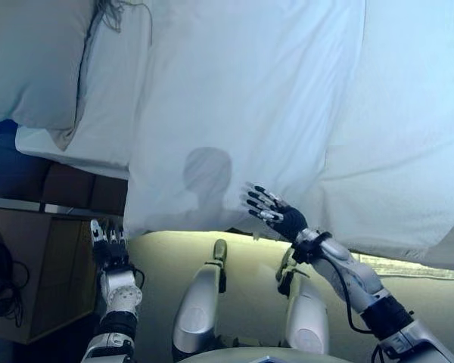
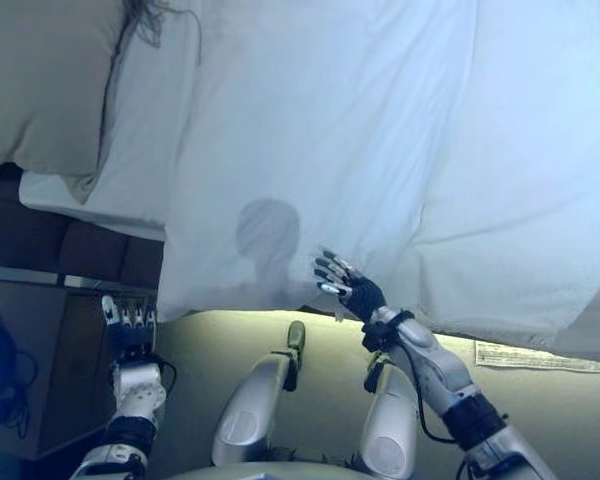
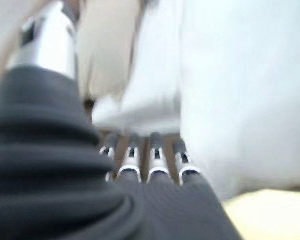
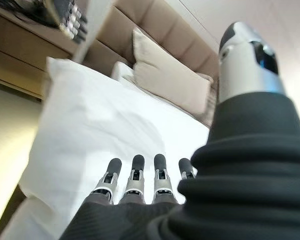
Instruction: Make the bed neatly
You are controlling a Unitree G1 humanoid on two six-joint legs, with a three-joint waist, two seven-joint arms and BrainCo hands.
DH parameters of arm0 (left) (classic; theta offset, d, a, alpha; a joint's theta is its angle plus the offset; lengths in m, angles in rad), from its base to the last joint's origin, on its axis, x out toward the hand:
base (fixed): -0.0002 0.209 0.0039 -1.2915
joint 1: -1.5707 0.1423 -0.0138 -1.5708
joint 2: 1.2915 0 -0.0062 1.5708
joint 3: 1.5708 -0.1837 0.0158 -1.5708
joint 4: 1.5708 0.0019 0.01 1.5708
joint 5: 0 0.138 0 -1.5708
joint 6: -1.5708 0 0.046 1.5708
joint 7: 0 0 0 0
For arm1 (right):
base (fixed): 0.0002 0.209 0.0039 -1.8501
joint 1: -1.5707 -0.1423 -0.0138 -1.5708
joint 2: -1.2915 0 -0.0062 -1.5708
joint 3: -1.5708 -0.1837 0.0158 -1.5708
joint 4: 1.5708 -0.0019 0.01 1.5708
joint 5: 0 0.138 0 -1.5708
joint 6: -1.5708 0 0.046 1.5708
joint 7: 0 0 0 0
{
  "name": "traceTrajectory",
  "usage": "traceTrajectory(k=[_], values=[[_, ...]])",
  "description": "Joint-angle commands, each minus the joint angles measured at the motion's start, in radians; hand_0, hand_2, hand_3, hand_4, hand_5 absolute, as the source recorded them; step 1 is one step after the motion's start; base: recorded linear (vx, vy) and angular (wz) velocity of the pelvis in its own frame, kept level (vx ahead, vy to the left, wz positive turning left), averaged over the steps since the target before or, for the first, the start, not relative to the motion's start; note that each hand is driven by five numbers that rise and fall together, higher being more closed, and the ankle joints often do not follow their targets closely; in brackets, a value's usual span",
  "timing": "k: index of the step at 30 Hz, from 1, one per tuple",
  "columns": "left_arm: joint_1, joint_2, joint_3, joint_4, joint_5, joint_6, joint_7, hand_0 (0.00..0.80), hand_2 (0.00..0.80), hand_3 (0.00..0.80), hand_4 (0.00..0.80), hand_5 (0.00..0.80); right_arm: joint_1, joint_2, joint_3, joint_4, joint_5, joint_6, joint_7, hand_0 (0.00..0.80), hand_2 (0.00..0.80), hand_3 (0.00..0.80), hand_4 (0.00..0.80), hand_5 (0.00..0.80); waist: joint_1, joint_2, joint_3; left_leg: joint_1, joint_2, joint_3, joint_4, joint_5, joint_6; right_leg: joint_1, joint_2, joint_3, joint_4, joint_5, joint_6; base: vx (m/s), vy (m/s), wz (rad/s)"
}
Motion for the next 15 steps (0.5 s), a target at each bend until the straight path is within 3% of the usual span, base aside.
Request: traceTrajectory(k=[1,4,7,15], values=[[0.052,0.096,-0.012,-0.046,0.198,-0.016,-0.017,0.0,0.0,0.0,0.0,0.0,0.051,0.082,-0.026,0.002,-0.029,-0.098,0.022,0.0,0.0,0.0,0.0,0.0,0.015,-0.051,-0.095,0.039,-0.004,-0.055,-0.094,0.107,0.0,0.13,-0.079,0.047,-0.142,0.148,0.138,0.114,-0.139,-0.06],[0.071,0.103,-0.052,-0.057,0.34,0.018,0.008,0.0,0.0,0.0,0.0,0.0,0.084,0.108,-0.062,0.073,-0.092,-0.152,-0.022,0.0,0.0,0.0,0.0,0.0,0.004,-0.057,-0.133,0.092,0.012,-0.035,-0.153,0.119,-0.005,0.185,-0.064,0.035,-0.194,0.152,0.14,0.099,-0.105,-0.1],[0.095,0.102,-0.072,-0.071,0.379,0.058,0.007,0.0,0.0,0.0,0.0,0.0,0.116,0.11,-0.088,0.134,-0.141,-0.146,-0.006,0.0,0.0,0.0,0.0,0.0,-0.003,-0.06,-0.165,0.14,0.024,-0.02,-0.189,0.123,-0.009,0.233,-0.056,0.03,-0.231,0.152,0.142,0.113,-0.083,-0.13],[0.112,0.08,-0.146,-0.036,0.544,0.14,-0.01,0.0,0.0,0.0,0.0,0.0,0.142,0.153,-0.092,0.328,-0.206,-0.214,-0.061,0.0,0.0,0.0,0.0,0.0,0.003,-0.07,-0.24,0.229,0.04,0.003,-0.234,0.123,-0.017,0.331,-0.05,0.001,-0.278,0.146,0.146,0.105,-0.091,-0.01]])
